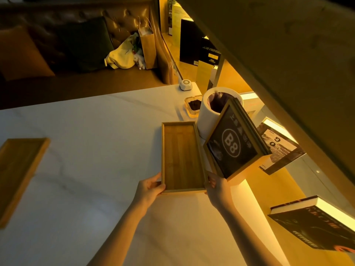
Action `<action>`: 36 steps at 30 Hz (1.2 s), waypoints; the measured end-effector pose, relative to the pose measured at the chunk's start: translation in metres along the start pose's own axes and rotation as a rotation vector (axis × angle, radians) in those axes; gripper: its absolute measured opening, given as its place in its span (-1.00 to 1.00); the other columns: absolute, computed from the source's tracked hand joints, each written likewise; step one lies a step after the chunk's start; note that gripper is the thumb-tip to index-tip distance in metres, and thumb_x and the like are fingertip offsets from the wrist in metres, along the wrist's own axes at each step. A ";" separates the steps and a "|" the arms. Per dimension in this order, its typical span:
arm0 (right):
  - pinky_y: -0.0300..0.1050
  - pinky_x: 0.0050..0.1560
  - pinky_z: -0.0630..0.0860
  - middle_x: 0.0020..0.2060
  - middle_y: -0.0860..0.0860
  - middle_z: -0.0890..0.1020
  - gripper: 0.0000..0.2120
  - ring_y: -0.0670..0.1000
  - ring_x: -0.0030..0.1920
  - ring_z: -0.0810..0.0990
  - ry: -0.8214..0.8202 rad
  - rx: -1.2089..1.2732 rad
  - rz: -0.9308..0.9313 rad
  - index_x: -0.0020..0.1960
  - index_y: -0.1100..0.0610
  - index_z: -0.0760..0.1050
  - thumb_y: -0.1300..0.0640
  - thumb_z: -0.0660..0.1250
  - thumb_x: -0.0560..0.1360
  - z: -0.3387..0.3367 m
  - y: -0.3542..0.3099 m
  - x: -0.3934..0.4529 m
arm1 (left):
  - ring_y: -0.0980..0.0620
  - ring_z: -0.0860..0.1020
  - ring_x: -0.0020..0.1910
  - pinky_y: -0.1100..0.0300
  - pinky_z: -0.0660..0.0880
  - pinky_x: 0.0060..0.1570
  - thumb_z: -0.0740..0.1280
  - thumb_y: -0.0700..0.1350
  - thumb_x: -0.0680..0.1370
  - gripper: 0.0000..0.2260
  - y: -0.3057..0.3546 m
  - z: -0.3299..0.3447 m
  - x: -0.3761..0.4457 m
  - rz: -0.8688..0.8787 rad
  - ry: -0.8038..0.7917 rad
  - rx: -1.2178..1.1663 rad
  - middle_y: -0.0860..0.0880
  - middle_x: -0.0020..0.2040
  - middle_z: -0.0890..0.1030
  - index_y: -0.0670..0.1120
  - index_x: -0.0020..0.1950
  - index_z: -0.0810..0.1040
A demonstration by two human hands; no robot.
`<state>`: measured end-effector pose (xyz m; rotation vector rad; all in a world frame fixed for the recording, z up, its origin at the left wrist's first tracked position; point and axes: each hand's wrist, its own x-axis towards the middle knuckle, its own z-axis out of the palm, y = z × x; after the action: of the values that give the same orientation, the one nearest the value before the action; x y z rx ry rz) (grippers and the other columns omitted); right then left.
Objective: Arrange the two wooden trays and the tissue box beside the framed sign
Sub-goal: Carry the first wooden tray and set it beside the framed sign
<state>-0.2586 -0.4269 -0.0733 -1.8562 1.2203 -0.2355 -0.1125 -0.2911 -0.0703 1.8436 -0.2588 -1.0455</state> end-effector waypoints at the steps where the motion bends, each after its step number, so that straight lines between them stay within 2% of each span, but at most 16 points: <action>1: 0.14 0.05 0.59 0.17 0.16 0.56 -0.65 0.18 0.13 0.55 -0.006 -0.007 0.005 0.28 0.23 0.42 0.37 0.19 0.51 0.001 0.001 0.001 | -0.12 0.56 0.09 -0.04 0.45 0.23 0.29 -0.32 0.46 -0.58 0.000 0.001 0.000 -0.001 0.001 -0.002 -0.19 0.15 0.58 -0.12 0.31 0.36; 4: 0.11 0.08 0.58 0.19 0.17 0.54 -0.65 0.19 0.16 0.53 -0.014 -0.006 0.025 0.29 0.24 0.40 0.37 0.18 0.52 0.003 0.005 0.002 | -0.08 0.55 0.10 -0.02 0.44 0.25 0.27 -0.34 0.47 -0.57 -0.003 0.002 0.001 0.008 -0.015 0.001 -0.19 0.19 0.56 -0.13 0.32 0.34; 8: -0.09 0.05 0.53 0.19 0.15 0.55 -0.66 0.15 0.15 0.54 0.021 -0.083 0.047 0.31 0.20 0.39 0.31 0.16 0.54 0.008 0.011 0.003 | -0.09 0.55 0.14 -0.02 0.42 0.27 0.26 -0.34 0.47 -0.58 -0.005 0.007 0.000 0.078 0.000 0.106 -0.18 0.20 0.56 -0.12 0.32 0.34; 10: -0.08 0.02 0.54 0.15 0.16 0.57 -0.67 0.14 0.10 0.57 0.034 -0.170 0.058 0.31 0.20 0.39 0.29 0.13 0.56 0.012 0.014 0.003 | -0.12 0.52 0.19 -0.02 0.40 0.29 0.28 -0.30 0.47 -0.58 -0.007 0.012 0.000 0.131 0.047 0.212 -0.18 0.22 0.56 -0.12 0.32 0.35; 13: -0.04 0.01 0.51 0.08 0.21 0.57 -0.72 0.17 0.04 0.57 0.042 -0.285 0.127 0.24 0.25 0.40 0.24 0.06 0.59 0.016 0.013 0.000 | -0.17 0.50 0.22 0.08 0.37 0.27 0.29 -0.27 0.48 -0.61 -0.009 0.024 -0.004 0.189 0.190 0.366 -0.22 0.23 0.54 -0.19 0.30 0.37; 17: -0.08 0.02 0.54 0.05 0.15 0.57 -0.71 0.09 0.05 0.57 0.099 -0.380 0.068 0.27 0.17 0.39 0.21 0.10 0.58 0.020 0.011 -0.003 | -0.21 0.57 0.09 0.19 0.42 0.10 0.29 -0.28 0.47 -0.66 -0.012 0.034 -0.006 0.265 0.293 0.478 -0.26 0.13 0.60 -0.22 0.25 0.42; 21: -0.06 -0.02 0.58 0.02 0.17 0.59 -0.71 0.11 0.01 0.60 0.093 -0.444 0.036 0.27 0.21 0.38 0.25 0.11 0.57 0.020 0.011 -0.001 | -0.20 0.60 0.01 0.15 0.48 0.06 0.29 -0.27 0.48 -0.66 -0.015 0.036 -0.003 0.286 0.299 0.509 -0.27 0.08 0.63 -0.23 0.25 0.42; 29: -0.02 0.05 0.57 0.05 0.22 0.60 -0.68 0.16 0.04 0.58 0.055 -0.490 -0.064 0.31 0.25 0.36 0.26 0.14 0.56 0.020 0.018 -0.005 | -0.19 0.62 -0.06 0.25 0.43 -0.07 0.29 -0.22 0.49 -0.66 -0.021 0.037 -0.003 0.342 0.285 0.542 -0.27 0.03 0.64 -0.24 0.25 0.41; 31: 0.03 0.07 0.58 0.09 0.24 0.60 -0.68 0.19 0.09 0.58 0.099 -0.489 -0.130 0.29 0.27 0.39 0.27 0.21 0.54 0.018 0.018 -0.011 | -0.18 0.59 0.02 0.24 0.42 -0.02 0.26 -0.19 0.51 -0.67 -0.023 0.035 -0.007 0.369 0.258 0.550 -0.26 0.07 0.62 -0.25 0.26 0.41; 34: 0.11 0.09 0.55 0.18 0.21 0.59 -0.55 0.25 0.18 0.56 0.137 -0.572 -0.269 0.26 0.25 0.45 0.20 0.42 0.40 0.023 0.023 -0.028 | -0.17 0.41 0.31 0.10 0.41 0.21 0.20 -0.10 0.54 -0.58 -0.036 0.035 -0.014 0.429 0.234 0.727 -0.22 0.33 0.44 -0.19 0.36 0.28; 36: 0.13 0.28 0.34 0.35 0.16 0.41 -0.45 0.20 0.36 0.36 0.070 -0.624 -0.313 0.35 0.19 0.34 0.06 0.38 0.43 0.026 0.027 -0.040 | -0.13 0.20 0.45 0.04 0.29 0.34 0.14 -0.05 0.56 -0.52 -0.045 0.036 -0.016 0.417 0.197 0.859 -0.16 0.48 0.21 -0.14 0.43 0.10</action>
<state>-0.2811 -0.3829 -0.0976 -2.6043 1.1203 -0.0909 -0.1609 -0.2817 -0.1048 2.4659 -1.0476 -0.4641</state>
